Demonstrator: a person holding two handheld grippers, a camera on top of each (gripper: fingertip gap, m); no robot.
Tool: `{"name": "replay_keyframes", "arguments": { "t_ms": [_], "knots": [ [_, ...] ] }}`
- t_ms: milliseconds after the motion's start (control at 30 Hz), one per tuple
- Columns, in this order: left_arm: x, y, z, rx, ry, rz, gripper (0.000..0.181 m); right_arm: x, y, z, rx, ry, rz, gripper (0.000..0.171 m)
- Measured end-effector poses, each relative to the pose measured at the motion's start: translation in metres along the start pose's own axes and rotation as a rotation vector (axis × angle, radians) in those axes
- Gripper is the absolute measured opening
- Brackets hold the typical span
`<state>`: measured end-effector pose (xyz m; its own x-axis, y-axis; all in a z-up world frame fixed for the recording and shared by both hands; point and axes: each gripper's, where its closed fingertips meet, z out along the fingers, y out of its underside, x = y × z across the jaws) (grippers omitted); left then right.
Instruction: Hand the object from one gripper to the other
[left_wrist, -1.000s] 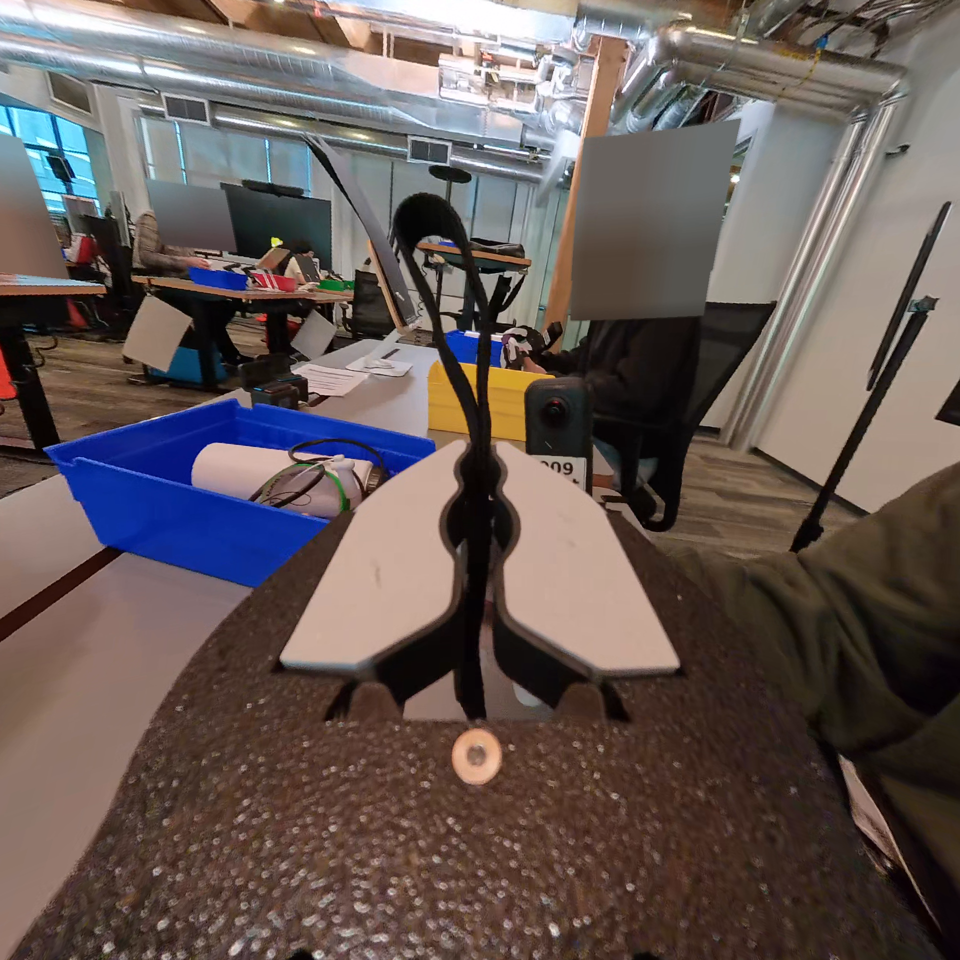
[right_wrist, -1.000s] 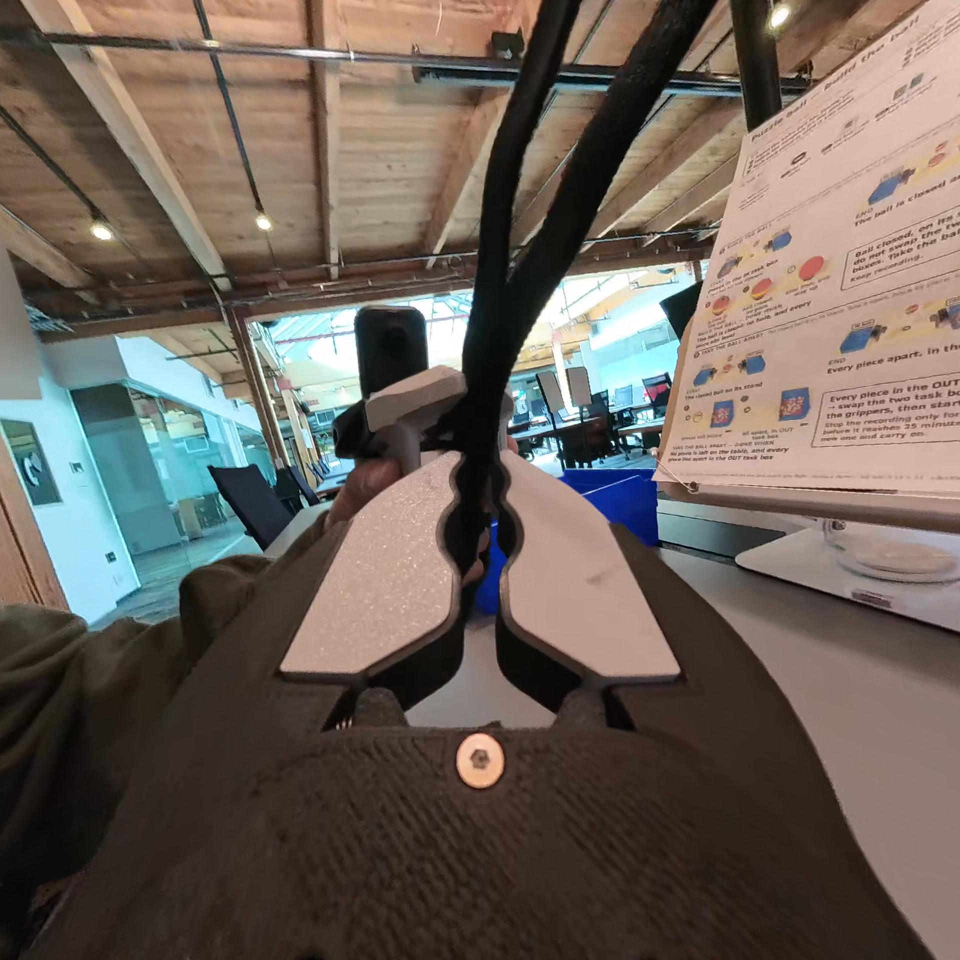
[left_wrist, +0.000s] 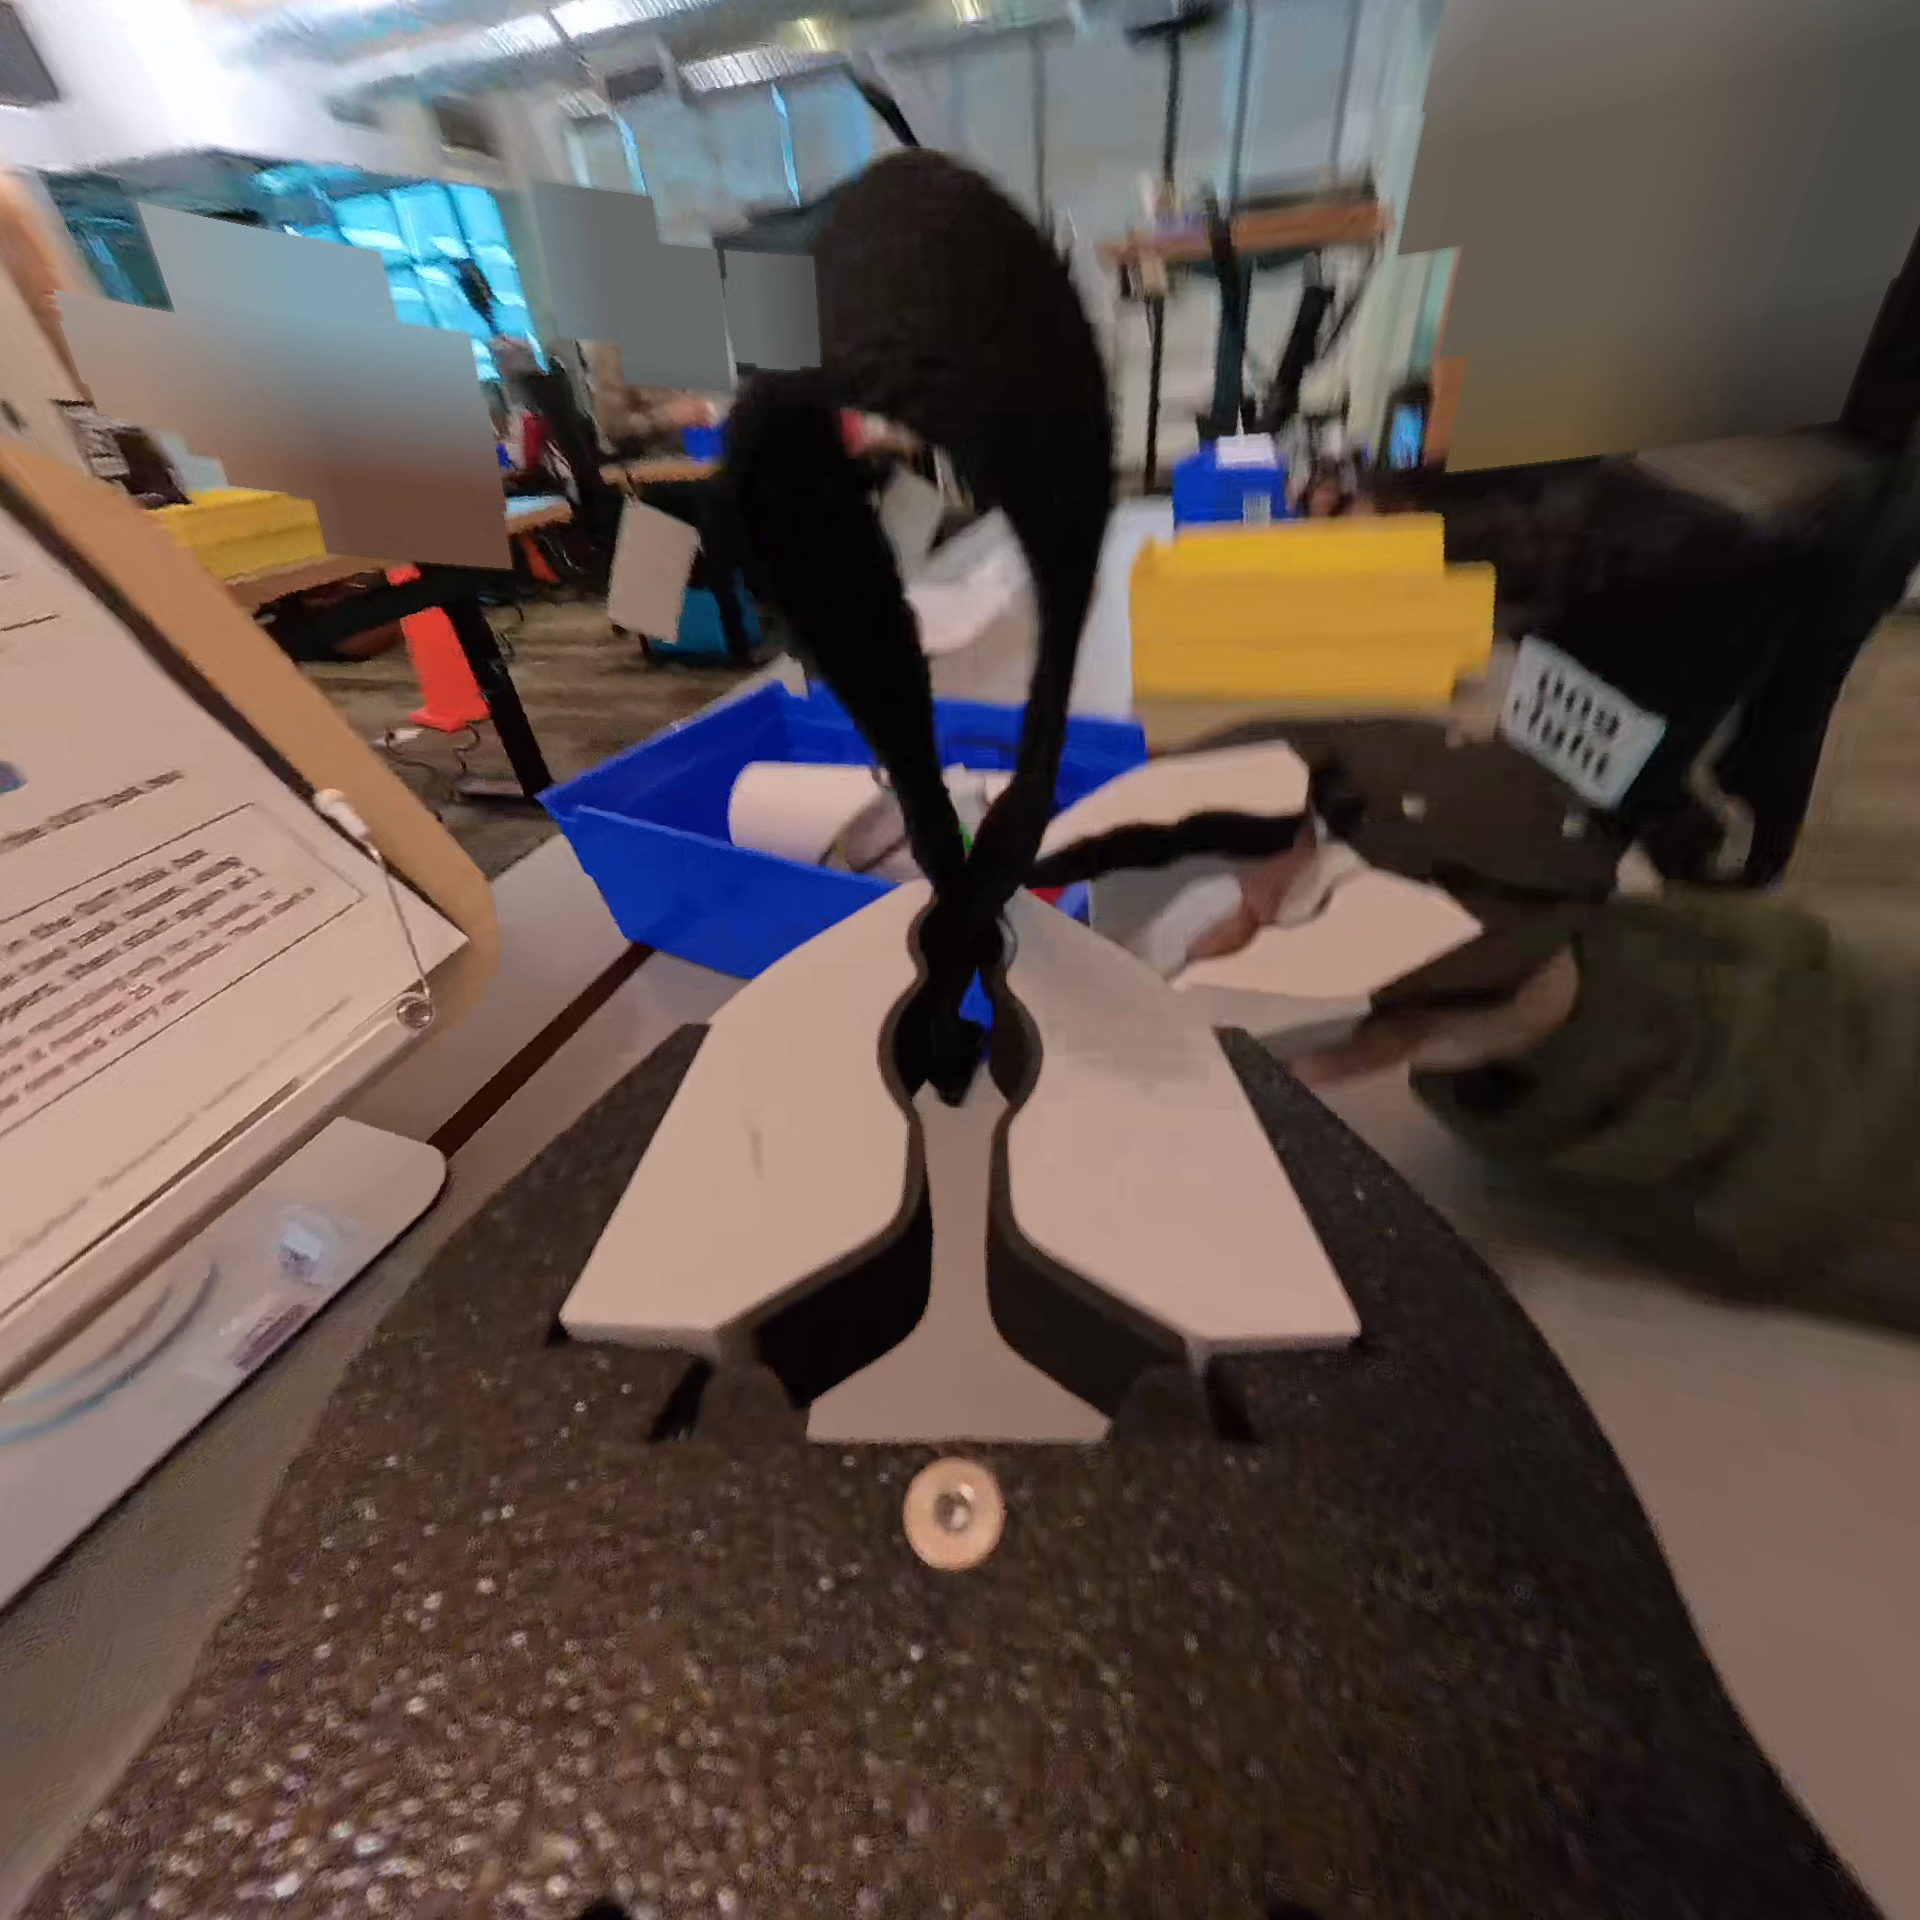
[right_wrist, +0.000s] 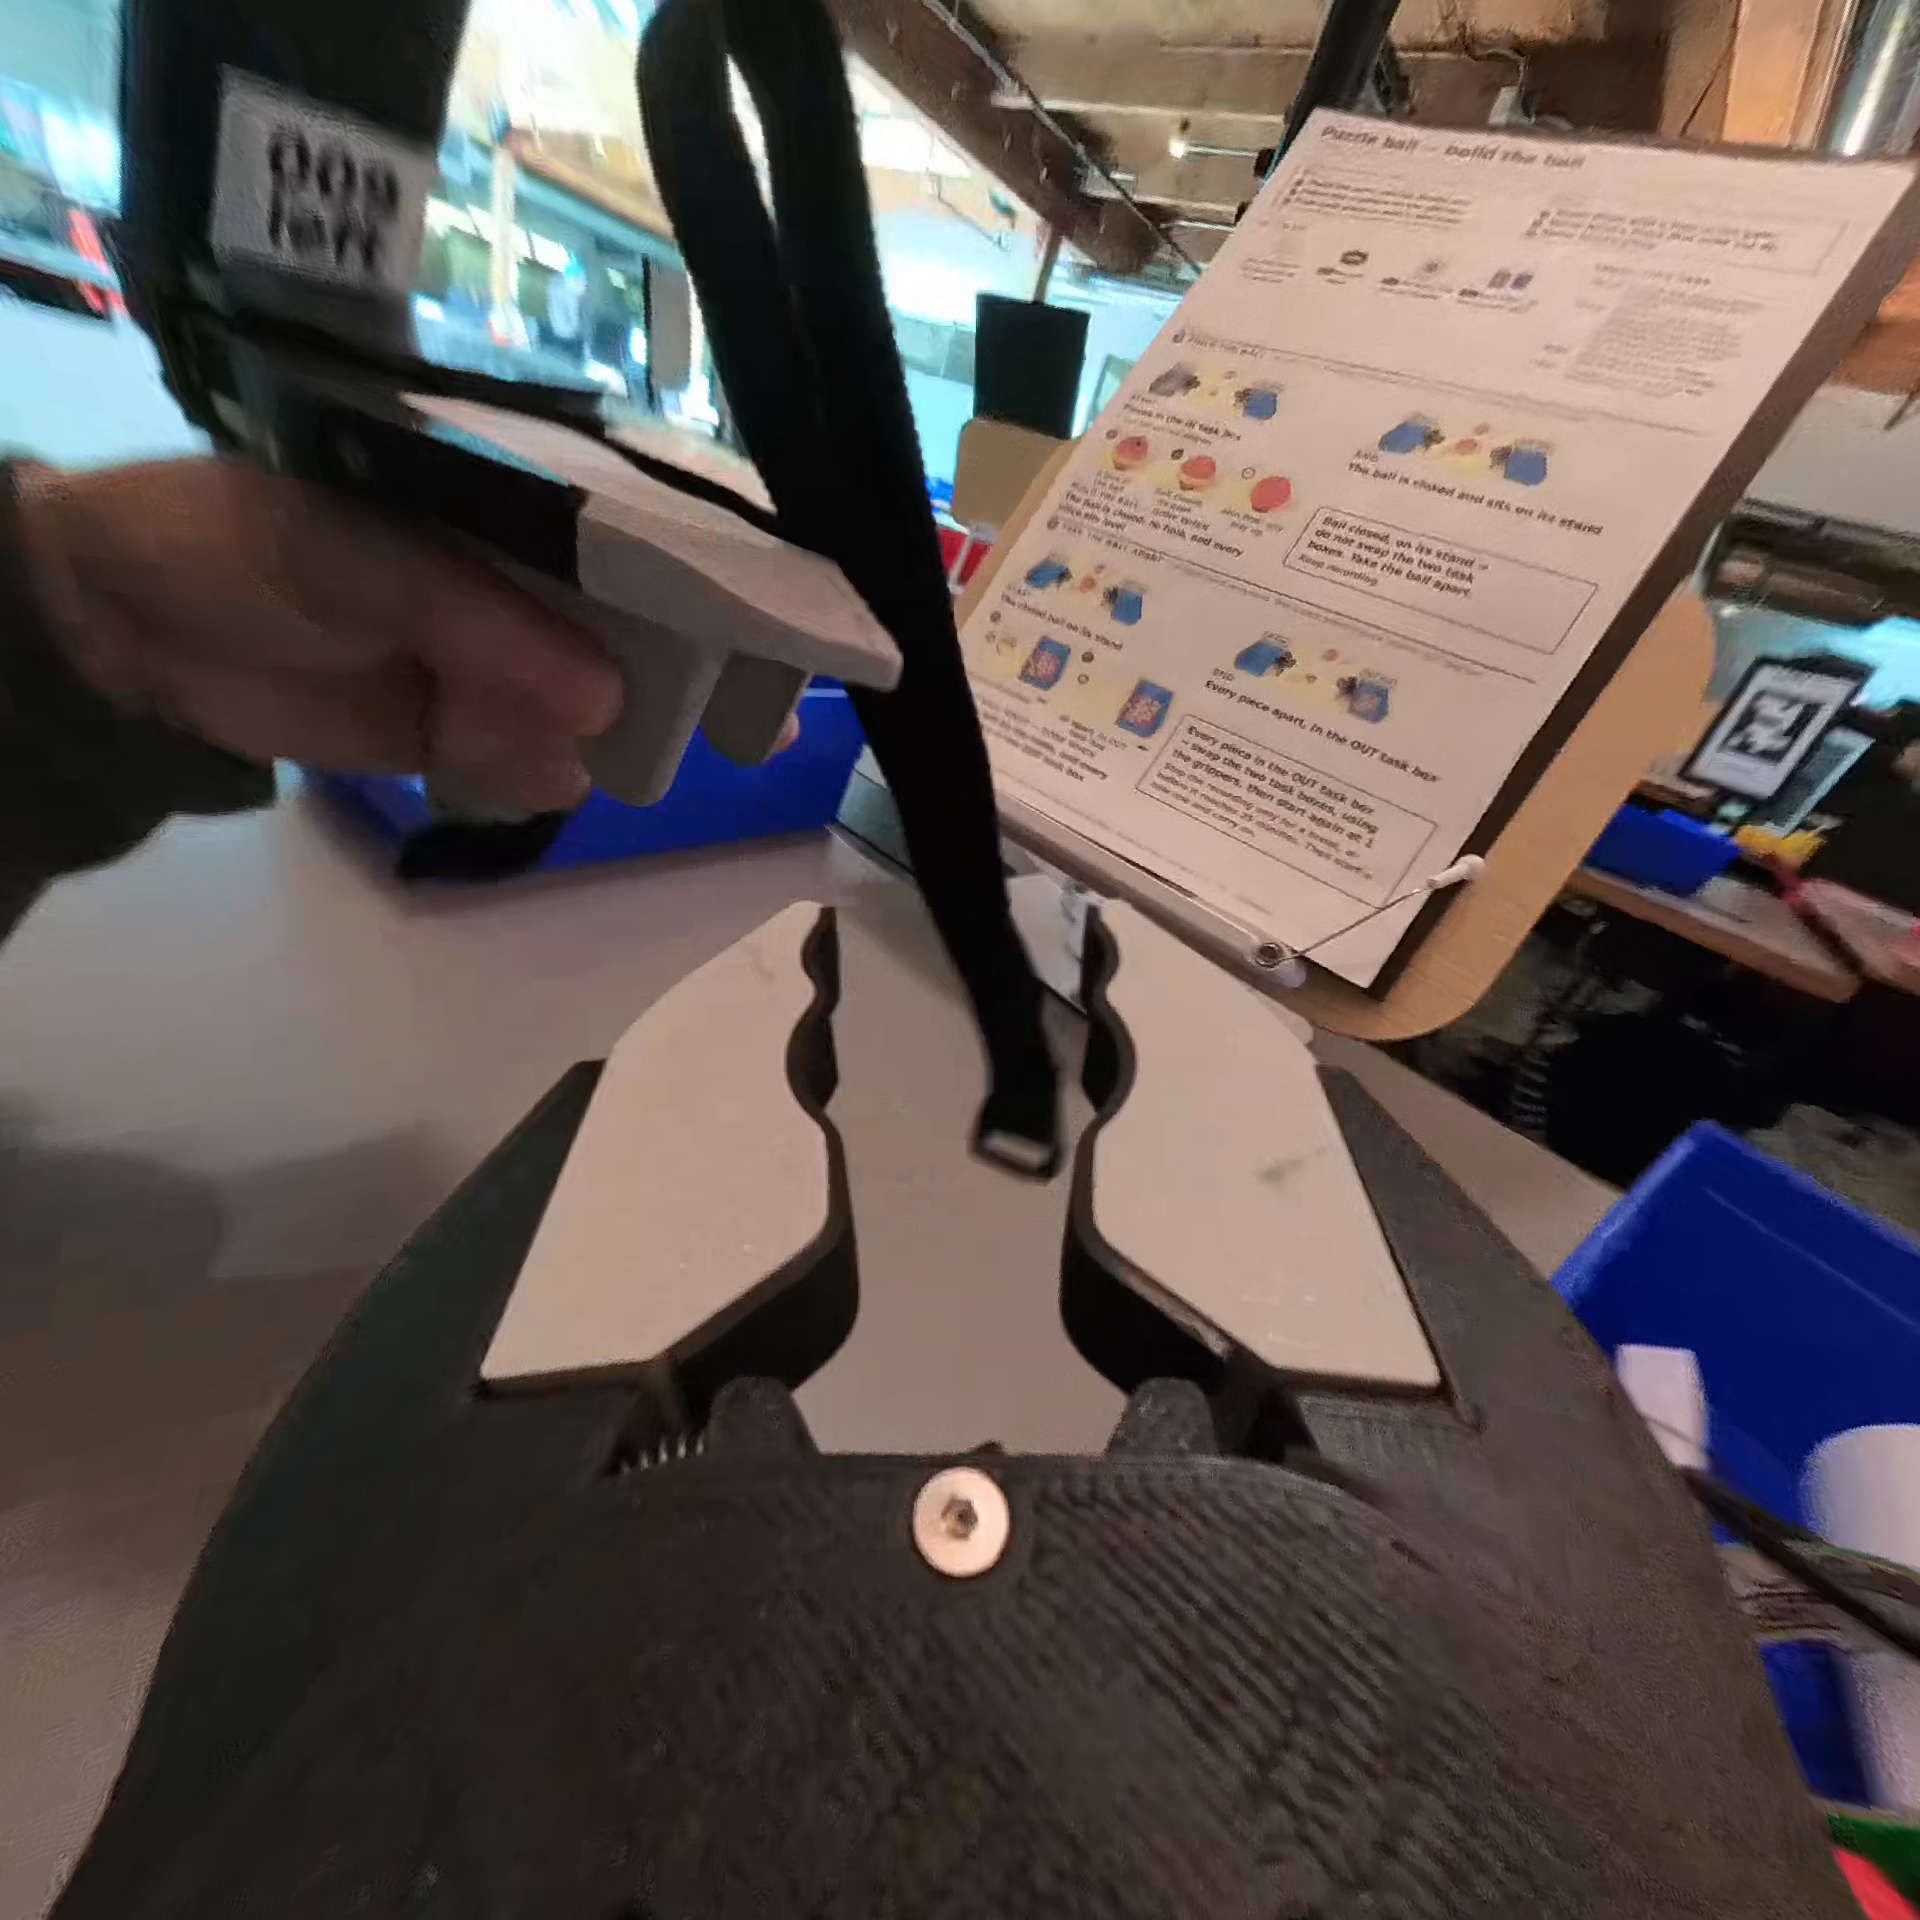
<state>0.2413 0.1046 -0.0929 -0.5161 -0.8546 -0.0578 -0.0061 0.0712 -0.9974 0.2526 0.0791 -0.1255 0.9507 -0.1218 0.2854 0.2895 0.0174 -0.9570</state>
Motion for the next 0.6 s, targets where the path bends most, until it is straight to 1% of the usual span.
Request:
{"name": "replay_keyframes", "arguments": {
  "t_ms": [33,67,100,167,233,300,367,400,467,567,600],
  "knots": [
    [-0.005,-0.008,-0.003,0.069,-0.011,-0.051,0.004,0.002,-0.002,0.0,0.018,-0.004,0.069,0.051],
    [-0.009,-0.018,-0.007,0.149,-0.021,-0.102,0.005,-0.002,-0.005,0.0,0.041,-0.045,0.137,0.051],
    [-0.014,-0.028,-0.011,0.235,-0.027,-0.163,0.005,-0.01,-0.009,0.0,0.075,-0.122,0.199,0.044],
    [-0.016,-0.045,-0.019,0.39,0.012,-0.29,0.005,-0.019,-0.017,0.0,0.146,-0.205,0.339,0.037],
    [-0.005,-0.055,-0.021,0.477,0.13,-0.367,0.005,-0.025,-0.025,-0.001,0.214,-0.278,0.493,0.03],
    [0.006,-0.059,-0.018,0.509,0.202,-0.394,0.005,-0.016,-0.032,-0.002,0.305,-0.283,0.664,0.033],
    [0.017,-0.056,-0.01,0.49,0.253,-0.389,0.005,-0.003,-0.038,-0.008,0.421,-0.271,0.776,0.035],
    [0.022,-0.054,-0.006,0.473,0.272,-0.387,0.005,0.003,-0.04,-0.011,0.456,-0.258,0.802,0.035],
    [0.027,-0.048,0.003,0.417,0.271,-0.384,0.005,0.01,-0.042,-0.015,0.494,-0.234,0.78,0.035],
    [0.031,-0.043,0.01,0.372,0.271,-0.391,0.005,0.016,-0.047,-0.022,0.538,-0.173,0.683,0.018],
    [0.03,-0.042,0.011,0.364,0.263,-0.402,0.005,0.014,-0.049,-0.025,0.545,-0.188,0.644,0.005]
  ]
}}
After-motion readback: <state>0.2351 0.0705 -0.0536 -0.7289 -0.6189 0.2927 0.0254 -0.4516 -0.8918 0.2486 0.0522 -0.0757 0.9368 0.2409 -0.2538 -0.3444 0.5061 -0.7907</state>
